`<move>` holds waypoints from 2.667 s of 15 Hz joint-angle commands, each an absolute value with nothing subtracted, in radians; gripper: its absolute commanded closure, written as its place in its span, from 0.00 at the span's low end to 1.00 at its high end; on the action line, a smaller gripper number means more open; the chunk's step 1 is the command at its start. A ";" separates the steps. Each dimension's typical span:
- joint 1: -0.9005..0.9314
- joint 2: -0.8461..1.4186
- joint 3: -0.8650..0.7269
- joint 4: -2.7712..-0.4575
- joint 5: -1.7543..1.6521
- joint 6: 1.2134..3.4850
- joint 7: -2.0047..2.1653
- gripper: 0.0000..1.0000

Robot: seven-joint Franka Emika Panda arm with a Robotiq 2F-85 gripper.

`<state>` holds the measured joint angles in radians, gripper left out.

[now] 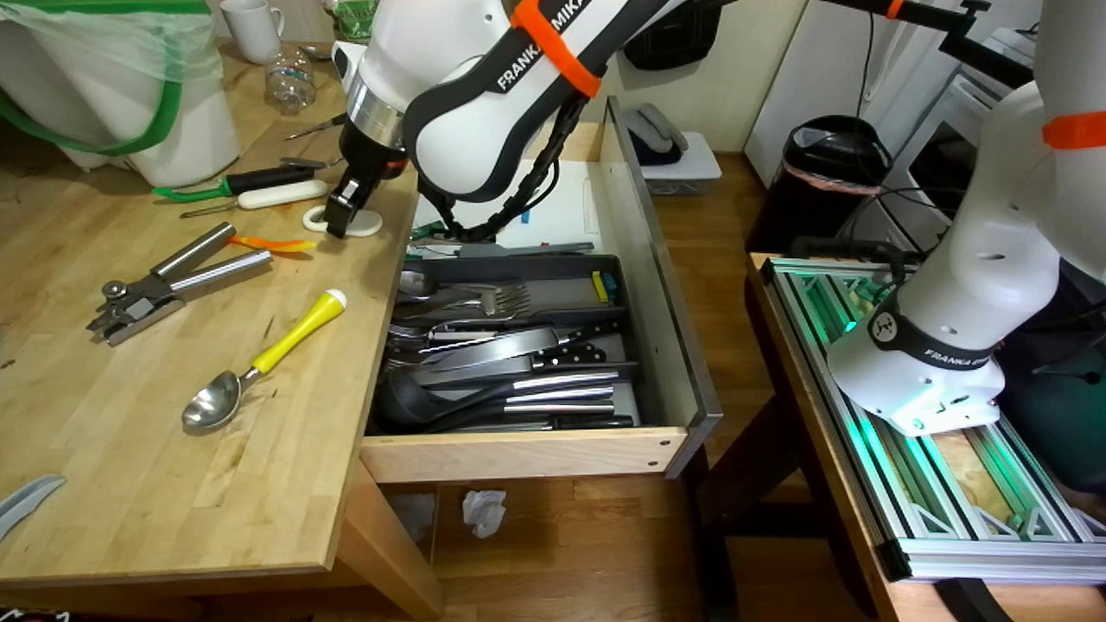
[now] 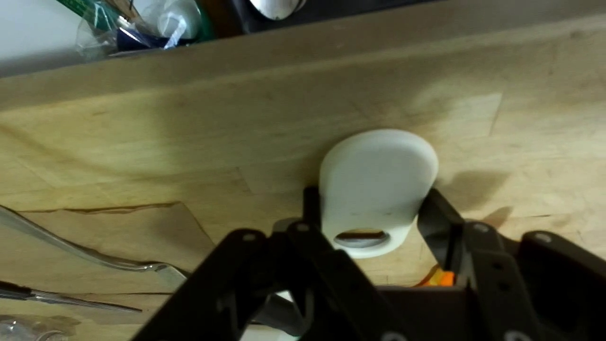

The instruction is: Pick up the white object from the counter and put it in the drawer

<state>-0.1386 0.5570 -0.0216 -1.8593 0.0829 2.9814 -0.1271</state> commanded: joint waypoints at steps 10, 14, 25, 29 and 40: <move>-0.246 0.043 -0.083 -2.103 0.001 2.330 -0.367 0.71; -0.271 -0.020 -0.198 -2.202 -0.169 2.386 -0.253 0.71; -0.382 0.294 -0.277 -2.334 0.070 3.024 -0.242 0.71; -0.382 0.331 -0.300 -2.336 0.025 3.054 -0.185 0.71; -0.288 0.511 -0.377 -2.201 0.060 3.082 0.027 0.71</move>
<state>-0.3376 0.3922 -0.3402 -2.2970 0.0399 3.0674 -0.1018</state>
